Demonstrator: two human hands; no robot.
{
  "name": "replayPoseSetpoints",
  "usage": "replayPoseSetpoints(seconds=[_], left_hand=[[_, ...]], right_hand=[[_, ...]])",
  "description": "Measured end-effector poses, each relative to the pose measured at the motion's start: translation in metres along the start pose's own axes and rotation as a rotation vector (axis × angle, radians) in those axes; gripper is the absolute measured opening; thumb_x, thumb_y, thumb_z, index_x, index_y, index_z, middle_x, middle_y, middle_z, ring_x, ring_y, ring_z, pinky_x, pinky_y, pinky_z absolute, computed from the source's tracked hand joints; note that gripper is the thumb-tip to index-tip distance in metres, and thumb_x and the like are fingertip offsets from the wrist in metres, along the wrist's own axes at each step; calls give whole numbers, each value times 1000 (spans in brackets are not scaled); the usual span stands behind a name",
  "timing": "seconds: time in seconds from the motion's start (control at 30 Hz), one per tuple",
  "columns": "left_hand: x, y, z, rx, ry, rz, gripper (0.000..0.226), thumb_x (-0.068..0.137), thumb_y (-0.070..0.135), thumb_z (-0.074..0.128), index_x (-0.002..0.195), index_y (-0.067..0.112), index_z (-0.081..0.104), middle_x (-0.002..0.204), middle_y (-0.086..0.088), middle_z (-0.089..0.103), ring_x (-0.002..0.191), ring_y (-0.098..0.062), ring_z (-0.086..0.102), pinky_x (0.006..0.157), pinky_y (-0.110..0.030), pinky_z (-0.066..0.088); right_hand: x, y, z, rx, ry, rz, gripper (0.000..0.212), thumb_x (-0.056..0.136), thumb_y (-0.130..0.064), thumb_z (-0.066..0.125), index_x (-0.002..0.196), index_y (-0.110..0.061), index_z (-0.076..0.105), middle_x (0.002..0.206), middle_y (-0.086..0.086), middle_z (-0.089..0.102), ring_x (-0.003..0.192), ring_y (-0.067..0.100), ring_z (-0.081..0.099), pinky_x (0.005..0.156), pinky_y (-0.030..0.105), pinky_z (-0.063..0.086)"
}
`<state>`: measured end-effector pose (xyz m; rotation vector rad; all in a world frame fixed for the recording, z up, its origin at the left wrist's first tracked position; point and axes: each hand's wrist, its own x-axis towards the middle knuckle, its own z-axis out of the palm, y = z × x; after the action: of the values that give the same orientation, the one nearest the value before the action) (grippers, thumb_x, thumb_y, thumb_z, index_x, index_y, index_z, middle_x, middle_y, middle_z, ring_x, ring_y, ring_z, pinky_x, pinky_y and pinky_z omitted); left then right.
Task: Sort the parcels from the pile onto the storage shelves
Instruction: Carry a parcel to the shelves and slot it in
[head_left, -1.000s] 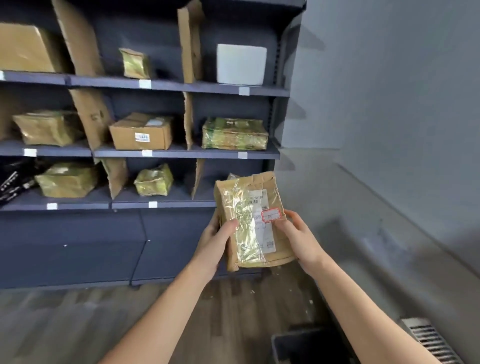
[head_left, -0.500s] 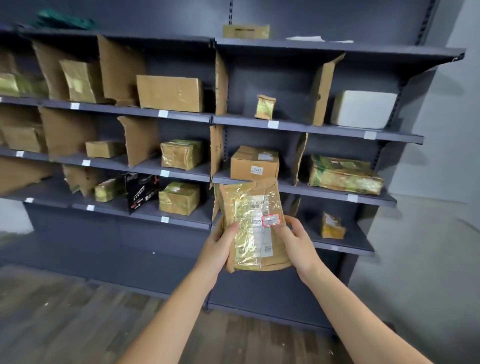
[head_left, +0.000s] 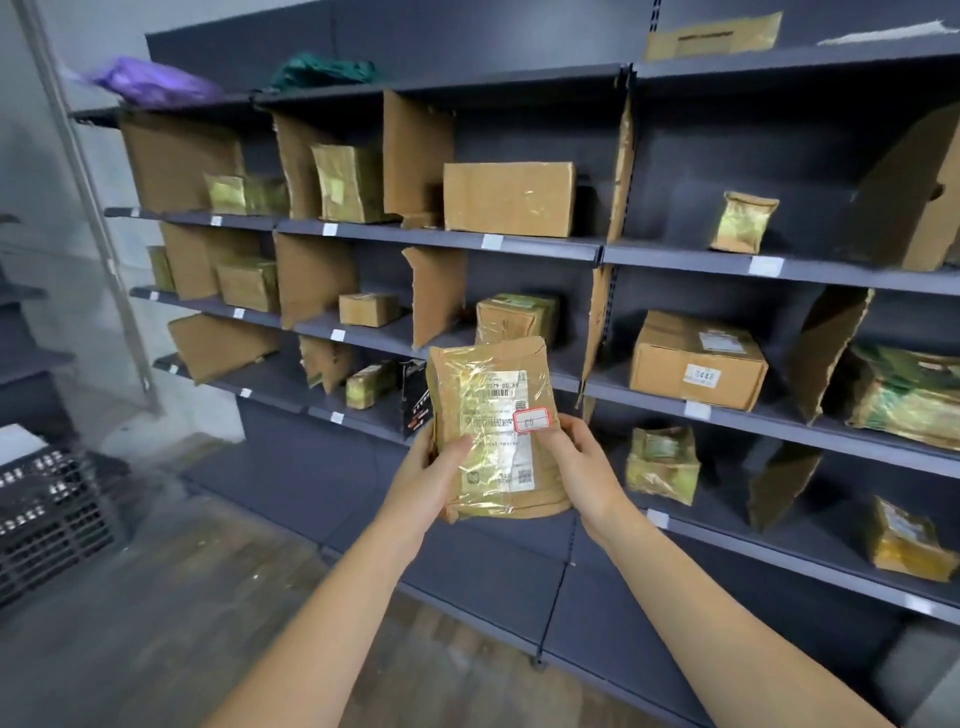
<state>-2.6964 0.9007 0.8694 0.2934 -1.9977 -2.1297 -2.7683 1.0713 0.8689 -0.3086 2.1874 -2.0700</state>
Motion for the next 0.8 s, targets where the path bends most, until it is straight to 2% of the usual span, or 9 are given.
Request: replayPoseSetpoints(seconds=[0.13,0.23,0.3,0.37,0.43,0.5,0.6,0.7,0.8], left_hand=[[51,7,-47,37,129,-16,25,97,38,54,120,45,53,114,16,69,103,-9,67,77,-27,51],[94,14,-81,52,242,-31,20,97,38,53,115,44,57,112,14,70,101,-14,68,75,-34,52],[119,19,-101,50,298,-29,25,97,39,53,121,44,56,113,14,70,102,-15,68,75,-35,52],[140,20,-123,43,346,-25,29,96,39,54,125,42,55,114,15,70,103,-13,68,78,-35,53],[157,20,-146,48,387,-29,31,95,41,55,126,41,56,116,15,70,104,-12,68,86,-38,55],[171,18,-169,46,427,-48,32,93,42,56,125,40,57,117,13,70,105,-14,68,93,-43,54],[187,16,-203,27,470,-50,25,96,37,54,120,43,56,113,15,70,103,-12,67,92,-43,54],[203,10,-242,42,511,-59,31,97,39,51,128,42,54,115,17,68,105,-13,66,94,-43,52],[220,-1,-288,24,534,-78,30,97,40,49,127,41,54,115,16,68,104,-13,66,78,-36,53]], right_hand=[[71,5,54,19,-115,64,37,82,-58,63,113,-40,55,118,-7,66,107,17,64,97,46,52],[125,3,97,52,-208,78,28,88,-49,64,112,-37,54,117,-5,66,105,17,65,95,45,54],[157,-1,123,55,-263,75,26,91,-45,63,112,-34,54,114,-4,68,101,17,66,85,40,56],[186,-4,149,40,-317,71,27,90,-47,63,111,-34,54,110,-4,70,98,16,67,68,32,51],[211,-4,174,27,-370,82,28,90,-48,63,112,-34,54,109,-5,70,96,16,66,63,27,45],[229,-1,199,17,-423,98,28,90,-46,64,112,-32,54,109,-4,71,98,16,66,70,29,48],[251,3,238,8,-499,112,32,90,-45,65,114,-29,53,111,-2,71,101,16,67,79,33,51],[272,9,282,-8,-545,121,34,88,-46,66,115,-30,52,116,-3,69,104,16,65,89,37,51],[290,18,332,-35,-564,126,38,87,-48,68,116,-30,51,116,-3,70,105,16,66,97,40,51]])
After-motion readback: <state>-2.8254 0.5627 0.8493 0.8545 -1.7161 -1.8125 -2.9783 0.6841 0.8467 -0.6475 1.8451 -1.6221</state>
